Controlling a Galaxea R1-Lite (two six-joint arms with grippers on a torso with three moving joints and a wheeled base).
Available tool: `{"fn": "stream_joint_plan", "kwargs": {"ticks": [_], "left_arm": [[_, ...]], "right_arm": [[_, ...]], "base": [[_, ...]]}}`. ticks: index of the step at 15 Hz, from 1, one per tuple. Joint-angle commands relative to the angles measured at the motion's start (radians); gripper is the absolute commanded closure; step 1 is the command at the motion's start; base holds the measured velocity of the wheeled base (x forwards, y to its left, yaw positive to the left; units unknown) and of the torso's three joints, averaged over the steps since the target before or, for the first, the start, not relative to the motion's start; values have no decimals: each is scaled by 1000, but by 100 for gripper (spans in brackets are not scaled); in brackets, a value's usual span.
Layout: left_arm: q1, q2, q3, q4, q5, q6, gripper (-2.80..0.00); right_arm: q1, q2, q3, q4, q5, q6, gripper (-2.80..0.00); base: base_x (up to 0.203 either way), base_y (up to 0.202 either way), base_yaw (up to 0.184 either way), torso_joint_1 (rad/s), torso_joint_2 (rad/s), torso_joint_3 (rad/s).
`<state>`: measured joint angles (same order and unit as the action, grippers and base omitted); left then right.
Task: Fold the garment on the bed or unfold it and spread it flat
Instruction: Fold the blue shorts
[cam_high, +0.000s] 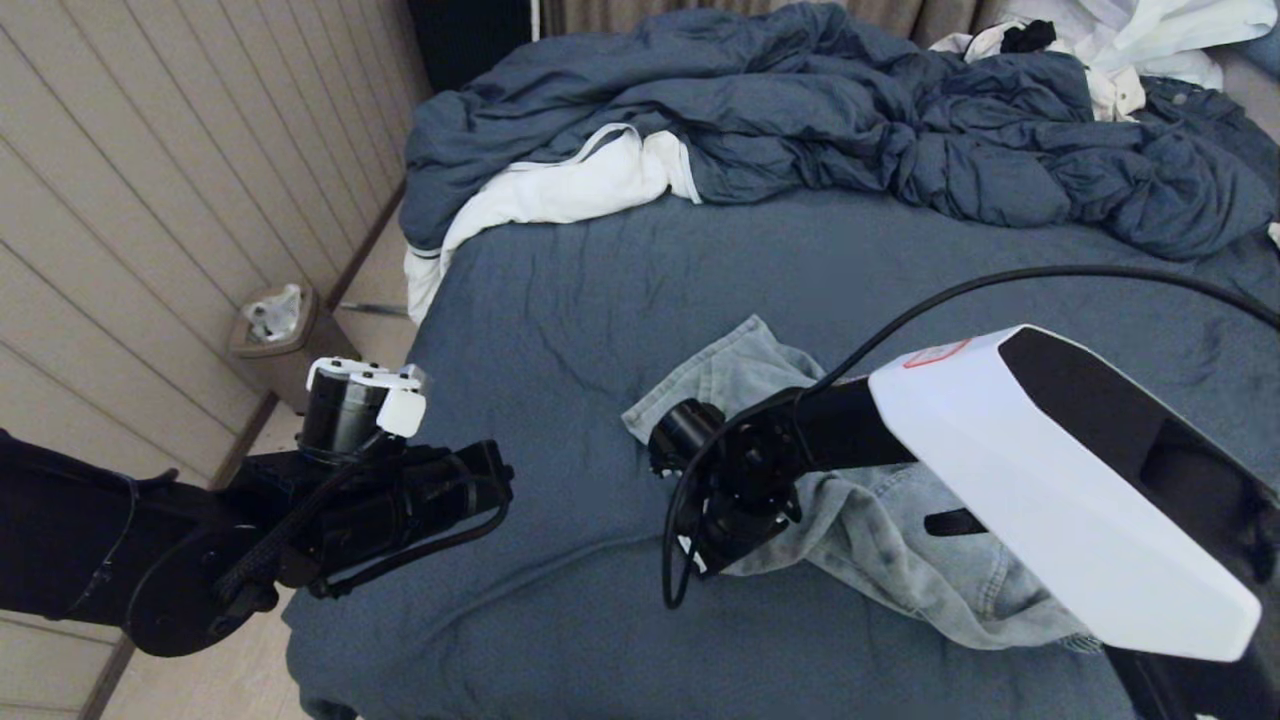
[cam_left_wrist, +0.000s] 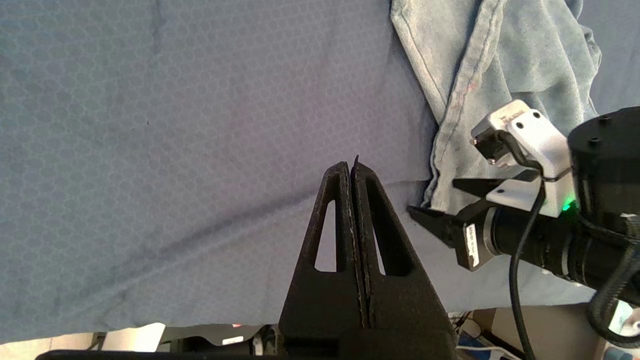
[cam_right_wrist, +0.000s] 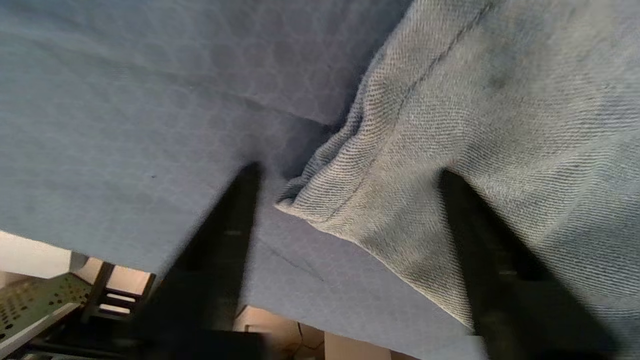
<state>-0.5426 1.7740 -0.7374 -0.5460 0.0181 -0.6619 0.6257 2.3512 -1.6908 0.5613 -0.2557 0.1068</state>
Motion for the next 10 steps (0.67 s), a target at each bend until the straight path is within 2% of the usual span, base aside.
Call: {"fn": "stream_joint_plan", "kwargs": {"ticks": [1,6,10], "left_arm": [[0,1,0,-3,0,-5,0],[0,1,1,-3,0,-5,0],[0,-2,1,-3,0,-5,0]], "right_arm": [[-1,8,0,3,-2,2,0],[0,-46,-35,3,0,22,0],[0,-67,-209,4,-8,76,0]], "base": [[0,0,0,0,0,0],[0,0,0,0,0,0],[0,0,0,0,0,0]]}}
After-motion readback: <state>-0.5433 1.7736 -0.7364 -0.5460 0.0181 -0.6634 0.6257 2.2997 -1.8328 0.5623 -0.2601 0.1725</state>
